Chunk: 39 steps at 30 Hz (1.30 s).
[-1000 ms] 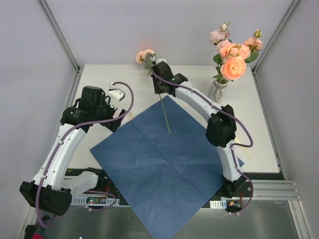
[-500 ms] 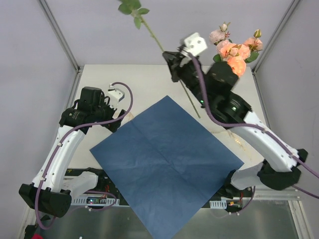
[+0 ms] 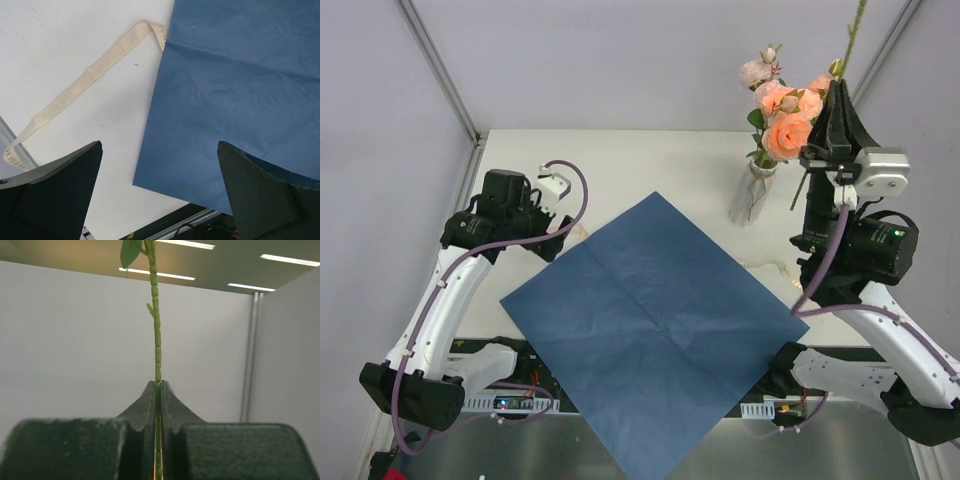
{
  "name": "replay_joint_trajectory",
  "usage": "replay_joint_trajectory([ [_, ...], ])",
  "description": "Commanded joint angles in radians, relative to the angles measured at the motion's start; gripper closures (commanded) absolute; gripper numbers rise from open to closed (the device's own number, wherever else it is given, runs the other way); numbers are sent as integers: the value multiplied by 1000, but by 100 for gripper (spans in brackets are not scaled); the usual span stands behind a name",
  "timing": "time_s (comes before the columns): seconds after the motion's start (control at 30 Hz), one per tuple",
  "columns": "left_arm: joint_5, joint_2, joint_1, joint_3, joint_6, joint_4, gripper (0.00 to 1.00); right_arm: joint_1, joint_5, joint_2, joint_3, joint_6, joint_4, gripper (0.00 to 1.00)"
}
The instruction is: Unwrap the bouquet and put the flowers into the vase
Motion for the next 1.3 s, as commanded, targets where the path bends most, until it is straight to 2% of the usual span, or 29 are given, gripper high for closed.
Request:
replay_joint_trajectory([
  [0.0, 20, 11, 8, 53, -2, 2, 1, -236, 13, 8, -42, 69, 267, 99],
  [0.03, 20, 14, 8, 58, 1, 0, 1, -288, 13, 8, -48, 123, 266, 99],
  [0.07, 23, 17, 8, 64, 1, 0, 1, -345, 5, 11, -52, 255, 266, 99],
  [0.1, 21, 17, 8, 67, 1, 2, 1, -464, -6, 21, -59, 328, 266, 99],
  [0.13, 23, 18, 8, 72, 3, 2, 1, -527, -18, 27, -71, 414, 266, 99],
  [0.17, 20, 25, 9, 79, 3, -2, 1, -593, -50, 35, -77, 533, 261, 100],
  [0.2, 18, 26, 9, 84, 3, -2, 1, -720, -81, 50, -82, 736, 214, 100],
  [0.3, 12, 31, 9, 95, 4, 0, 1, -915, -258, 99, -89, 1108, 161, 100],
  [0.53, 5, 26, 9, 78, 16, 2, 1, -981, -501, 193, -80, 1212, 209, 100],
  [0.67, 1, 40, 8, 87, 16, 2, 1, -1008, -640, 270, -56, 1246, 308, 99],
  [0.93, -14, 64, 8, 90, 33, 2, 1, -999, -736, 380, -7, 1209, 460, 100],
  [1.27, -31, 127, 8, 148, 33, -6, 1, -971, -702, 575, 66, 1248, 618, 100],
])
